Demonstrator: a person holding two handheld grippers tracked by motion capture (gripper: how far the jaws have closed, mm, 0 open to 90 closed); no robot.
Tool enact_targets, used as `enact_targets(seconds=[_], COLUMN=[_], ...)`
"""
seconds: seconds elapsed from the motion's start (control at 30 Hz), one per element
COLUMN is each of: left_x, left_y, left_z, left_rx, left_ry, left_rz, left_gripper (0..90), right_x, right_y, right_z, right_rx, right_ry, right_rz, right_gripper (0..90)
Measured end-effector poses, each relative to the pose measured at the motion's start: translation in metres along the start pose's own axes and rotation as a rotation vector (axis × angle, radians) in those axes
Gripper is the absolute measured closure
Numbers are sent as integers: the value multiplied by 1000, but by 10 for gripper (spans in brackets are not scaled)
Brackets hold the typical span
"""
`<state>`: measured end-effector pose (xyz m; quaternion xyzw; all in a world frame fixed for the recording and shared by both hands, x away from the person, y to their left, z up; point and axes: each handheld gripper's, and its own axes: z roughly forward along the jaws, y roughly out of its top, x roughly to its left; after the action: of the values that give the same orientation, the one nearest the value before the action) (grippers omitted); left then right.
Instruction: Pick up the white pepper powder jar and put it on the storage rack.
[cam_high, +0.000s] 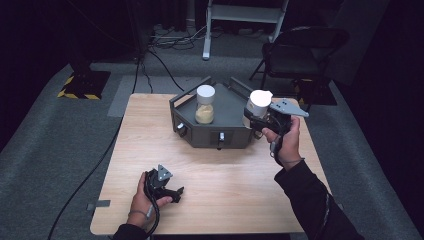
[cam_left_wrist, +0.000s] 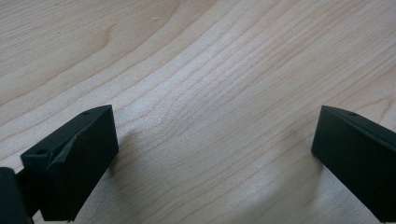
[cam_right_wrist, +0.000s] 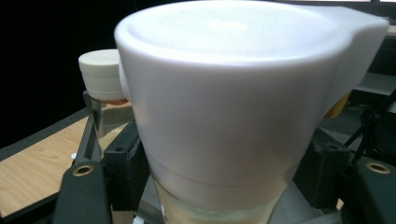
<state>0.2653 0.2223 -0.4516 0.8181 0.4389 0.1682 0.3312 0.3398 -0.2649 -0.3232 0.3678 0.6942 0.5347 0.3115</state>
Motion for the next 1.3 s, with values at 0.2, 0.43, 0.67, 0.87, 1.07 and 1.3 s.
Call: enact_targets(seconds=[0.2, 0.43, 0.67, 0.87, 1.07, 1.3], left_x=[0, 0, 0, 0, 0, 0], left_y=[0, 0, 0, 0, 0, 0], left_z=[0, 0, 0, 0, 0, 0], left_rx=[0, 0, -1, -1, -1, -2], left_ry=[1, 1, 1, 0, 1, 0], left_rz=[0, 0, 1, 1, 2, 2], left_gripper=[0, 0, 0, 0, 0, 0], right_x=[-1, -2, -1, 1, 3, 1], right_y=[2, 0, -3, -6, -10, -19], right_z=[16, 34, 50, 60, 66, 72], right_rx=[-14, -10, 10, 22, 36, 52], right_ry=[-6, -29, -41, -46, -55, -62], right_rz=[9, 16, 14, 21, 21, 35], right_gripper=[296, 296, 296, 296, 296, 296])
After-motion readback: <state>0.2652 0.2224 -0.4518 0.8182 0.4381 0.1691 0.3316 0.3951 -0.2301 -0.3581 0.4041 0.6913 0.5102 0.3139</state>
